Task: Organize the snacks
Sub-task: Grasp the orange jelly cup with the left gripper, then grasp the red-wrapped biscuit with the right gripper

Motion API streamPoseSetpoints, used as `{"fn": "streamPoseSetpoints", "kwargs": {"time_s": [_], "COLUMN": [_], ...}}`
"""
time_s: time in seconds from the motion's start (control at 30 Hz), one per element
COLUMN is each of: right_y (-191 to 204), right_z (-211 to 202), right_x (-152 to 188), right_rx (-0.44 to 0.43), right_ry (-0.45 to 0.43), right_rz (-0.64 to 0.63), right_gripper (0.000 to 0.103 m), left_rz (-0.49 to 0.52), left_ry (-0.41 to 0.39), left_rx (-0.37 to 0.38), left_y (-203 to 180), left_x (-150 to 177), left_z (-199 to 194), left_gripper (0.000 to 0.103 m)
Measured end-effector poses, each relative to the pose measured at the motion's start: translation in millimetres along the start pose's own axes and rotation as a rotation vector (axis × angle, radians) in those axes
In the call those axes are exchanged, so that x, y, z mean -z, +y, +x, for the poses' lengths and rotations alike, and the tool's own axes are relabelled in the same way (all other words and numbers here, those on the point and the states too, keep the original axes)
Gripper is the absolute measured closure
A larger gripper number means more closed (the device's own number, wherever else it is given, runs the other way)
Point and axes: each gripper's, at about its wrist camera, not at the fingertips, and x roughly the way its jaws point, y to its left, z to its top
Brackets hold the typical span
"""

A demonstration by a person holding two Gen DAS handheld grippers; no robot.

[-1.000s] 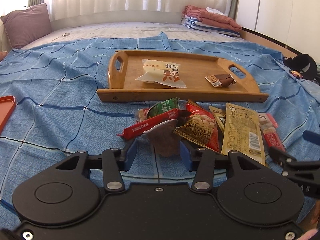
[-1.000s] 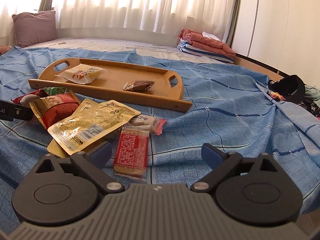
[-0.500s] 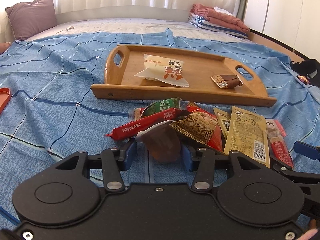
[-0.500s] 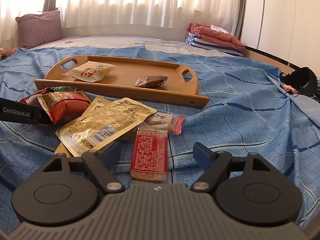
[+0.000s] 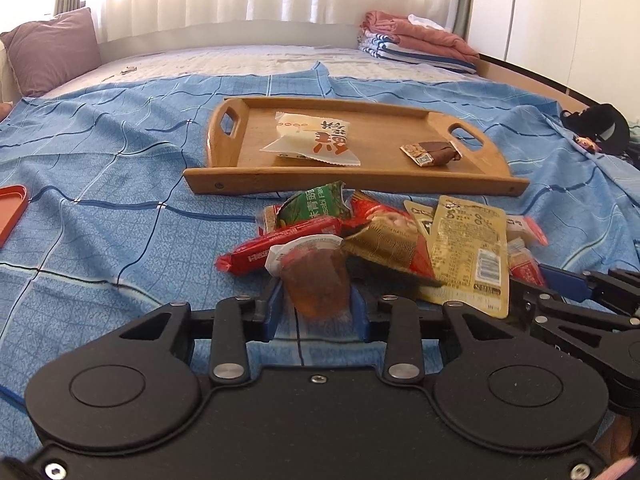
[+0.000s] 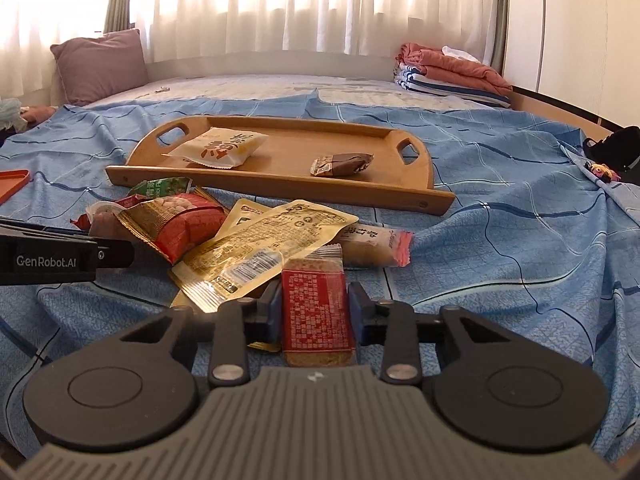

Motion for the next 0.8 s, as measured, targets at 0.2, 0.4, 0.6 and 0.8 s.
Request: {"fn": "streamPoseSetpoints", "kwargs": {"time_s": [0.2,0.4,0.6,0.8], "right_y": [1,-1,-12,-33], "right_z": [-14,-27,-34,-35], "right_x": [4,12,21,20], "right_rx": [-0.037,-0.030,0.004,0.125], "right_ry": [0.009,0.022,0.045,0.061], "right_rz": [-0.002,-0.042,-0.067,-0.032], "right_gripper": [0.062,0.044,0.036,0.029], "left_rz": [0.022,0.064,0.054,0.036], "left_ry": [0.003,-0.044,-0.059,-0.051], "left_rx": [0.010,-0.027,-0.031,-0.029], "left_y": [1,-1,1,4], "left_x": [13,20,18,16], "left_z": [-16,-29,-30,-25], "left_gripper": [0.069,0.060,0.051,0.048]}}
